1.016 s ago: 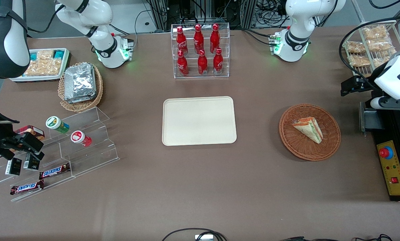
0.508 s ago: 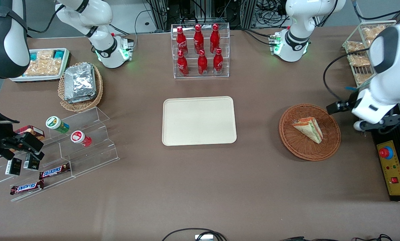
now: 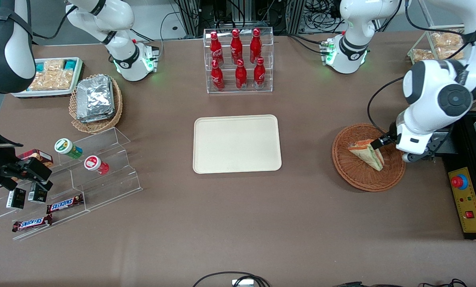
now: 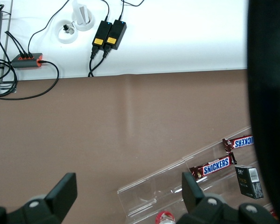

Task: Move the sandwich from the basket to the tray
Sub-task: 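Move the left gripper over the wrapped sandwich in the wicker basket, then lower the left gripper and close it on the sandwich's upright edge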

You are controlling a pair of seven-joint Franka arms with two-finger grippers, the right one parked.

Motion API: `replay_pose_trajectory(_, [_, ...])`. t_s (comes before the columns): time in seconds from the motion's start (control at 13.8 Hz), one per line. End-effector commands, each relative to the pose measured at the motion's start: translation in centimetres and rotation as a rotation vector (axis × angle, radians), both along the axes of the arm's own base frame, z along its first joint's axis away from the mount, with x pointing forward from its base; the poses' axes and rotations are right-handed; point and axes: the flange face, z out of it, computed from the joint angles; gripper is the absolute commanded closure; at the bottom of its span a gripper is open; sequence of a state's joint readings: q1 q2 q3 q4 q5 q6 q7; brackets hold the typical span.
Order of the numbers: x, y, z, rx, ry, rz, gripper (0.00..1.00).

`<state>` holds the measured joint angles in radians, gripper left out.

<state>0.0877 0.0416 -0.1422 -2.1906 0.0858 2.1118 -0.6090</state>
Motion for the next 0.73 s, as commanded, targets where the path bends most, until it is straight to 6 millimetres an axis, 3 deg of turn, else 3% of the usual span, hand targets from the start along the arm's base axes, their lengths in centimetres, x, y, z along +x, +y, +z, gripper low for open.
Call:
replay_pose_trajectory(0.0, [-0.5,0.0,-1.4,0.014,-0.029,0.071,0.0])
replay_pose_trajectory(0.65, [-2.4,-0.3,-7.8,-0.008,-0.086,0.164,0.0])
